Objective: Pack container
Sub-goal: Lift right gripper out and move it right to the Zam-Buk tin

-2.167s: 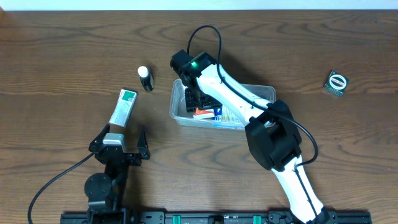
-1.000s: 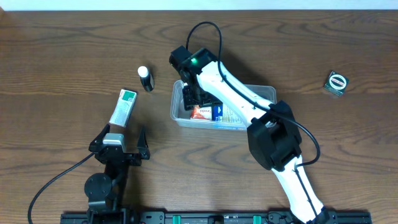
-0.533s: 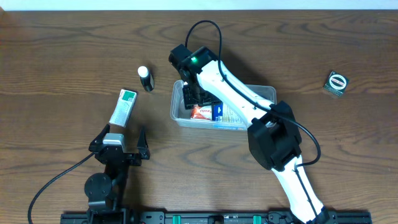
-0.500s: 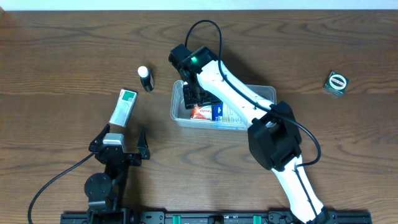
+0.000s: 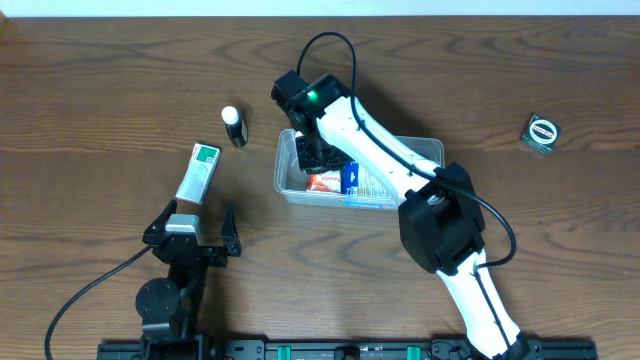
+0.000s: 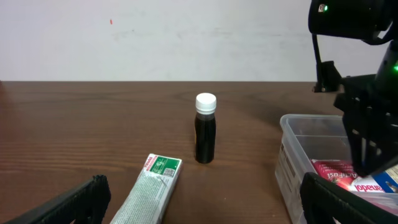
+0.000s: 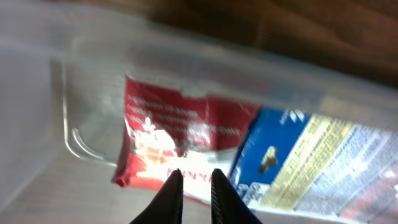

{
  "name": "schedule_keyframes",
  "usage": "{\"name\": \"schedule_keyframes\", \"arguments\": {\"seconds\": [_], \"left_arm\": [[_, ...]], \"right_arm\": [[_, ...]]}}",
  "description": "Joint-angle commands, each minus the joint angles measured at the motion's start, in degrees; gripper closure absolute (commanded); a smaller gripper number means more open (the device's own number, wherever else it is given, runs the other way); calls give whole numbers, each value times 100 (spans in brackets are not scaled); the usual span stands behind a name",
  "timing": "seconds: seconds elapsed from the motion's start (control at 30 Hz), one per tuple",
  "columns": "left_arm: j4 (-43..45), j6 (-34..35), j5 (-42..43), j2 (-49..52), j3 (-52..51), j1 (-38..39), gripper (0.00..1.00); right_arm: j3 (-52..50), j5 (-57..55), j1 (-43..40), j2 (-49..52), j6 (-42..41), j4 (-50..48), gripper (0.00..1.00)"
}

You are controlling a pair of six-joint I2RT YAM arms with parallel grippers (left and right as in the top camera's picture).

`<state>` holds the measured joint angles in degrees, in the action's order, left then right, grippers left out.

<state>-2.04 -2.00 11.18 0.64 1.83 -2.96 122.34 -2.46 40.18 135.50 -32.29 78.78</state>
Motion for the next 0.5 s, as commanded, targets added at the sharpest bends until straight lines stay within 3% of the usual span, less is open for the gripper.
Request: {"name": "schedule_keyframes", "arguments": {"seconds": [0.0,0.13,0.3,0.47], "left_arm": [[-85,-96,-2,-4,-160,-35,2],[-85,-98,-2,-4,-160,-35,2],[-85,-98,-2,-4,-160,-35,2],[-85,-98,-2,-4,-160,-35,2]], "right_arm": [[264,-125,-63,-234,203,144,84],[562,-269,-63,-798,374,339,76],[739,-898,-201,-1670,376,505,42],[739,-1506,-1180,-2393,343,778,32]]}}
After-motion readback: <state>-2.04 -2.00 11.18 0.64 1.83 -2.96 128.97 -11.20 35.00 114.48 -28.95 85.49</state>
